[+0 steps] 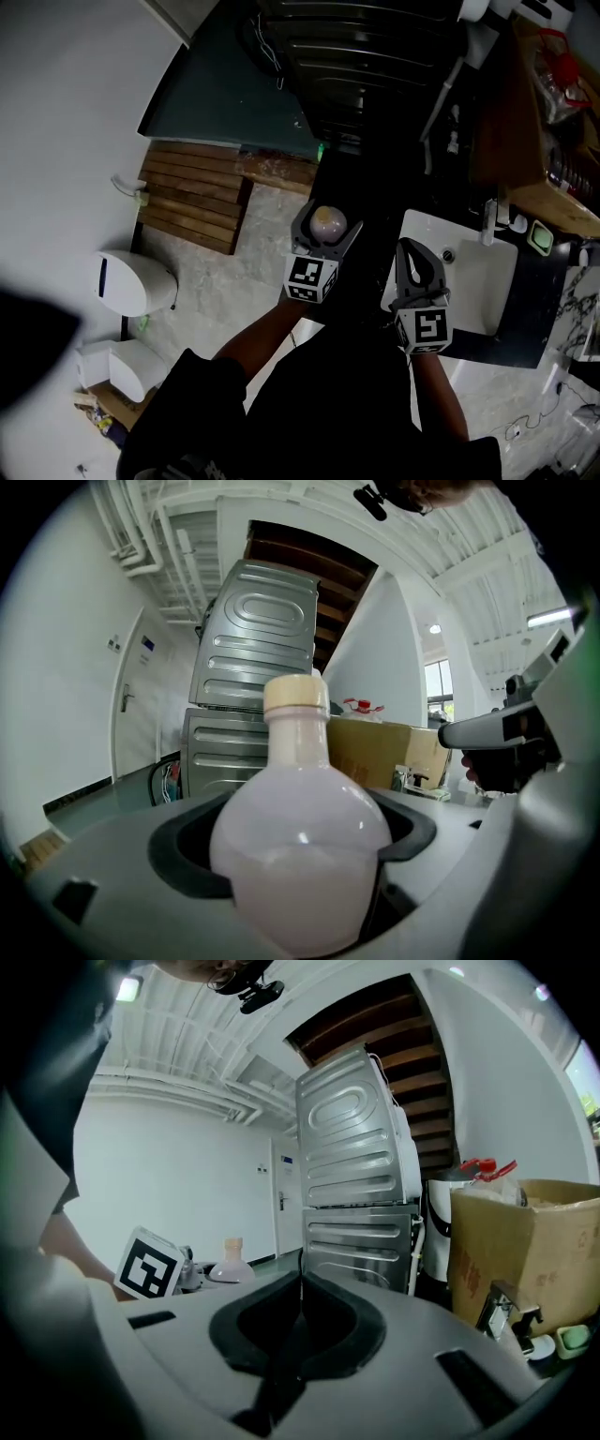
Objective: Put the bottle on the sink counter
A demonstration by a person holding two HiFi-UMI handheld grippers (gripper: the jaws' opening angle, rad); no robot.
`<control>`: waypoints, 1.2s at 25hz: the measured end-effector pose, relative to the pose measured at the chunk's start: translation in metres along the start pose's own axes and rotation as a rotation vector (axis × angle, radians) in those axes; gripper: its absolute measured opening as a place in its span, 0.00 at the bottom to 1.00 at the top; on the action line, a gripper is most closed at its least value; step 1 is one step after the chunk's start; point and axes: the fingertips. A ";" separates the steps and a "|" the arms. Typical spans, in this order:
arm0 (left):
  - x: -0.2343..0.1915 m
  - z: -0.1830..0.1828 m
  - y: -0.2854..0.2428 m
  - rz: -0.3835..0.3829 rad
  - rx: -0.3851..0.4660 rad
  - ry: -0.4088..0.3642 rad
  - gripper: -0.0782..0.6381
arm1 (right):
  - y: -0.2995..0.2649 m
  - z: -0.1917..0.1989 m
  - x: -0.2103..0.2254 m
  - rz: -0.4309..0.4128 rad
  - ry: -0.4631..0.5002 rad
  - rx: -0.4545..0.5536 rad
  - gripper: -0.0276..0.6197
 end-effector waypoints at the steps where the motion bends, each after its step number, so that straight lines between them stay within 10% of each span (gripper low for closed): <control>1: -0.001 0.003 -0.006 -0.001 -0.006 -0.006 0.67 | -0.006 0.001 0.001 -0.010 -0.007 -0.008 0.10; 30: -0.036 0.112 -0.155 -0.004 -0.190 -0.075 0.67 | -0.094 0.058 0.060 -0.068 -0.065 -0.092 0.10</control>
Point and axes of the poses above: the fingertips, and each gripper's own axes: y backward along the fingers, x to its right, z out of its underside, and after that the axes turned 3 degrees about x, right-handed
